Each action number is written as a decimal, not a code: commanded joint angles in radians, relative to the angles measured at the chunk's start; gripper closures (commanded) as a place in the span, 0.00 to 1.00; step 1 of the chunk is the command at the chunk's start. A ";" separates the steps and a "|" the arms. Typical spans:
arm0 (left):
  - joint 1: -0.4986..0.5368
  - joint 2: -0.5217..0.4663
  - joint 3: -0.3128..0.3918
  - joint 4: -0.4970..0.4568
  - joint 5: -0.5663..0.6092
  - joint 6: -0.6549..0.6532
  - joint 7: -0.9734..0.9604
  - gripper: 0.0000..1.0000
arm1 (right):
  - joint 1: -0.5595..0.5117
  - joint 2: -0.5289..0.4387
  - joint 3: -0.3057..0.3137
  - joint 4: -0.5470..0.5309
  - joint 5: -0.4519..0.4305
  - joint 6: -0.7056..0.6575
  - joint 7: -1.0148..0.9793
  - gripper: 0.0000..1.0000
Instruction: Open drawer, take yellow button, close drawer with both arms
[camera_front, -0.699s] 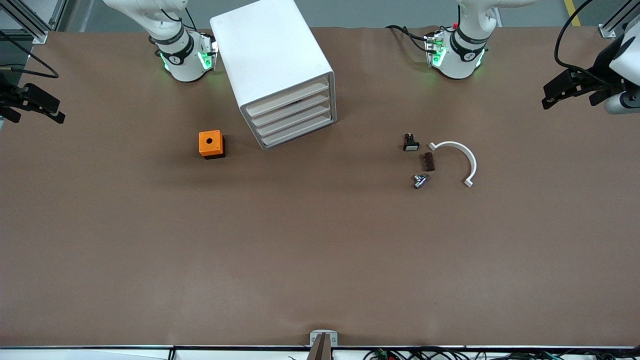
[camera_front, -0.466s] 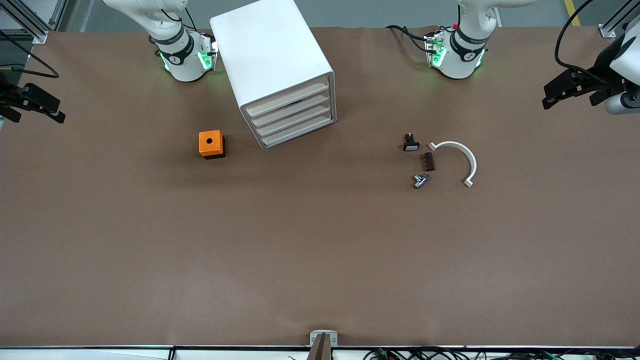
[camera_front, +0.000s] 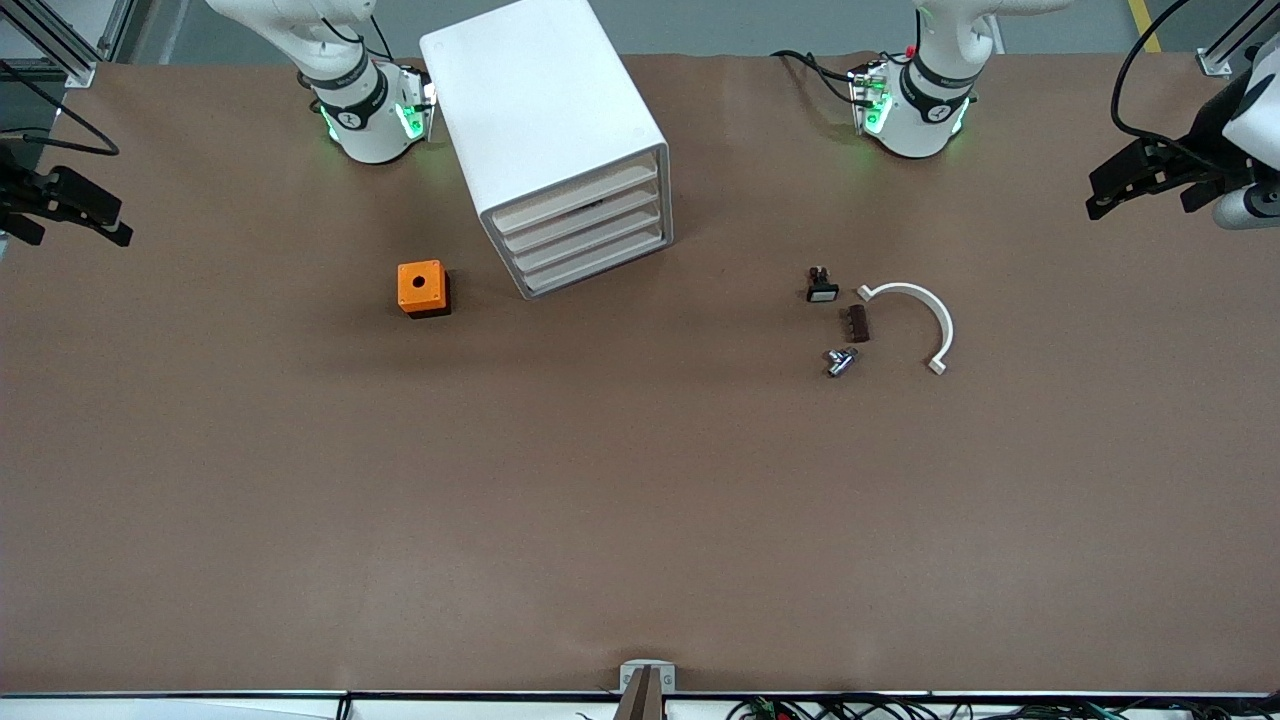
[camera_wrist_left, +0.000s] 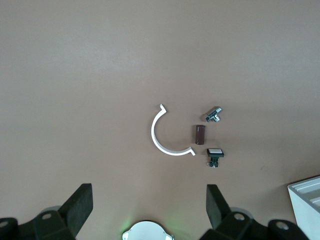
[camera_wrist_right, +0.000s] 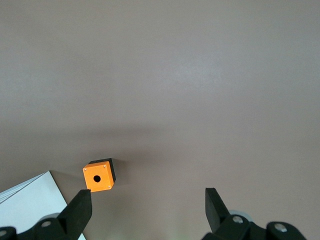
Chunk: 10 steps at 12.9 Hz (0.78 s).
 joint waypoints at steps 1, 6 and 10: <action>0.005 0.042 0.000 0.045 -0.002 -0.020 0.017 0.00 | -0.016 -0.011 0.010 -0.007 0.015 -0.004 0.009 0.00; -0.036 0.183 -0.014 0.031 -0.090 0.007 -0.106 0.00 | -0.016 -0.009 0.010 -0.007 0.014 -0.007 0.009 0.00; -0.106 0.346 -0.027 0.035 -0.183 0.102 -0.438 0.00 | -0.016 -0.009 0.010 -0.007 0.012 -0.001 0.007 0.00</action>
